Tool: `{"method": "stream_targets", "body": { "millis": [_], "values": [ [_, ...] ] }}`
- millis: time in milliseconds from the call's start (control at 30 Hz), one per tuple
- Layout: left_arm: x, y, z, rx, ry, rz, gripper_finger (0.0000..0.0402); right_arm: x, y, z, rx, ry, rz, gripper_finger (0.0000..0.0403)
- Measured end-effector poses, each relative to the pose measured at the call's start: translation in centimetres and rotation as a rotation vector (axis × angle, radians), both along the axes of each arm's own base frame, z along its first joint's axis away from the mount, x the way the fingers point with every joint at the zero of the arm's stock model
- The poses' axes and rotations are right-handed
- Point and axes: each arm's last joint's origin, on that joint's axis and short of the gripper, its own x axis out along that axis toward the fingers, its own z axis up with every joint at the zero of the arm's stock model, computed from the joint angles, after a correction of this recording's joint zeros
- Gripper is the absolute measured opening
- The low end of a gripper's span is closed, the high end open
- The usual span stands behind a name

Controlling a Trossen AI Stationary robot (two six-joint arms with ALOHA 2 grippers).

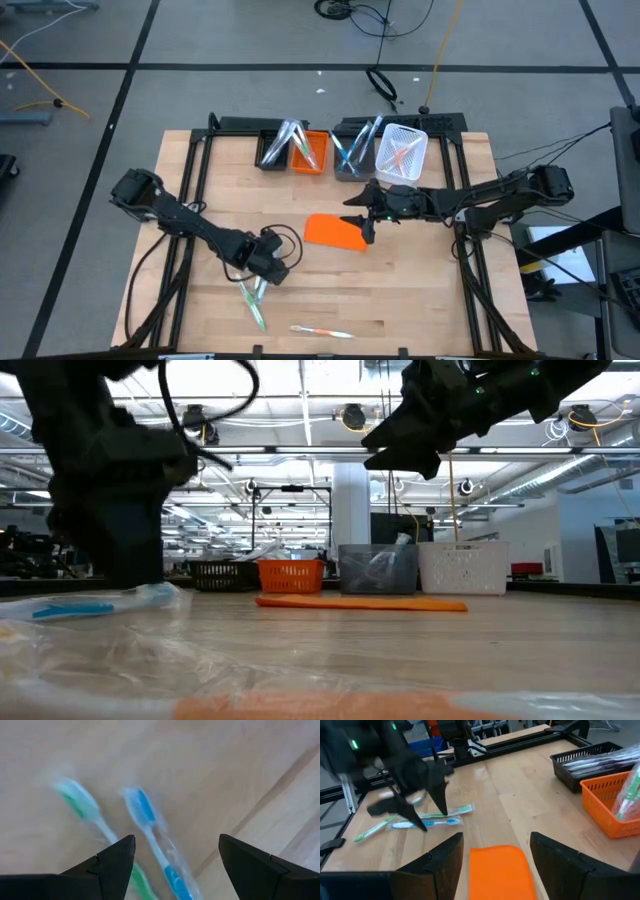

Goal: Pick & Place Toothbrushes
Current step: Put the blue toothbrush into the black transparent bin

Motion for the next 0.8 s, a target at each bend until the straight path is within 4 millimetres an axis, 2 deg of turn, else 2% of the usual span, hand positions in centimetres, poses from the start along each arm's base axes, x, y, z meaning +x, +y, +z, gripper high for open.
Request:
{"method": "stream_targets", "body": {
  "millis": [100,267,367,500,767,800],
  "values": [
    [0.2,-0.2,-1.4,-0.015,0.058,0.0,0.0285,0.0,0.0,0.1,0.0,-0.007,0.002,0.0222],
    [0.5,-0.4,-2.2,-0.018,0.081,-0.002,0.0283,0.0,0.0,0.1,0.0,-0.007,0.001,0.0222],
    [0.5,-0.4,-2.3,-0.018,0.082,-0.002,0.0261,0.0,0.0,0.1,0.0,-0.005,0.001,0.0222],
    [0.3,-0.3,-2.4,-0.011,0.094,0.0,0.0198,0.0,0.0,0.1,0.0,-0.005,0.001,0.0222],
    [0.1,-0.2,-2.5,-0.003,0.115,0.014,0.0025,0.0,0.0,0.0,0.0,-0.004,0.001,0.0222],
    [0.1,-0.2,-2.5,-0.003,0.114,0.014,0.0014,0.0,0.0,0.0,0.0,-0.004,0.001,0.0222]
  ]
}}
